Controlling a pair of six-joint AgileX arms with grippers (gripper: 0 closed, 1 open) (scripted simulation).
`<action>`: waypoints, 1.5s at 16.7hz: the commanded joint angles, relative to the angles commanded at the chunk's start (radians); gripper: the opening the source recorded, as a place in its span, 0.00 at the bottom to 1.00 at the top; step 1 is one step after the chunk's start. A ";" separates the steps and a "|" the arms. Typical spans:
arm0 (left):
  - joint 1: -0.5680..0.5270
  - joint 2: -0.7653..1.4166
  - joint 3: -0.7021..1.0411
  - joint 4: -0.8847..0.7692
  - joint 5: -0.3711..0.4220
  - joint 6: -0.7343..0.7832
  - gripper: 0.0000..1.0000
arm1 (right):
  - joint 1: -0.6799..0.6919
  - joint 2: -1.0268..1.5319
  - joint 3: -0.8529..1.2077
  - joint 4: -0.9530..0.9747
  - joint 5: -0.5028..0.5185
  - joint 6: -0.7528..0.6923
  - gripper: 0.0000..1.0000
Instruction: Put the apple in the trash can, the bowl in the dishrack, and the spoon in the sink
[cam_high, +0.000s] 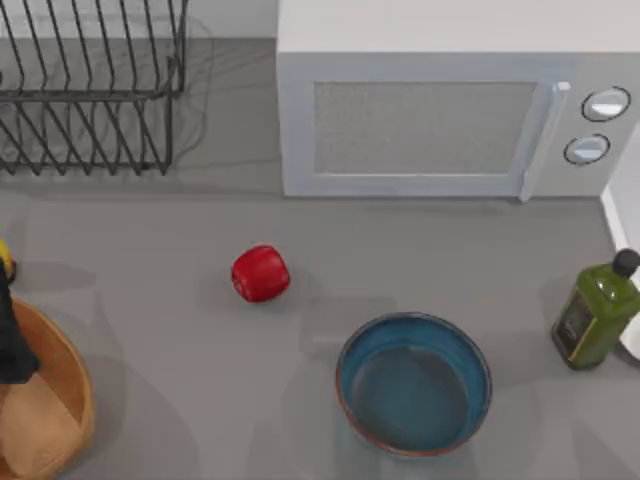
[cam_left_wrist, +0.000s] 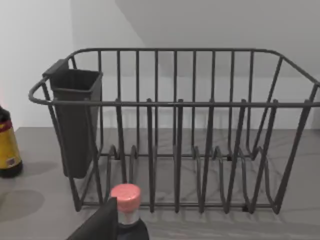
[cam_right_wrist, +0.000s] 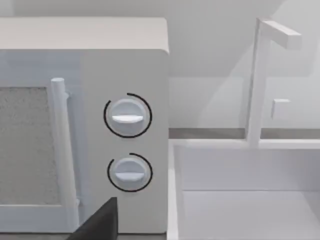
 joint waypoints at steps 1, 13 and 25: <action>0.000 0.000 0.000 0.000 0.000 0.000 1.00 | 0.000 0.000 0.000 0.000 0.000 0.000 1.00; -0.245 0.673 0.551 -0.341 -0.004 0.220 1.00 | 0.000 0.000 0.000 0.000 0.000 0.000 1.00; -0.500 1.857 1.466 -0.999 0.014 0.471 1.00 | 0.000 0.000 0.000 0.000 0.000 0.000 1.00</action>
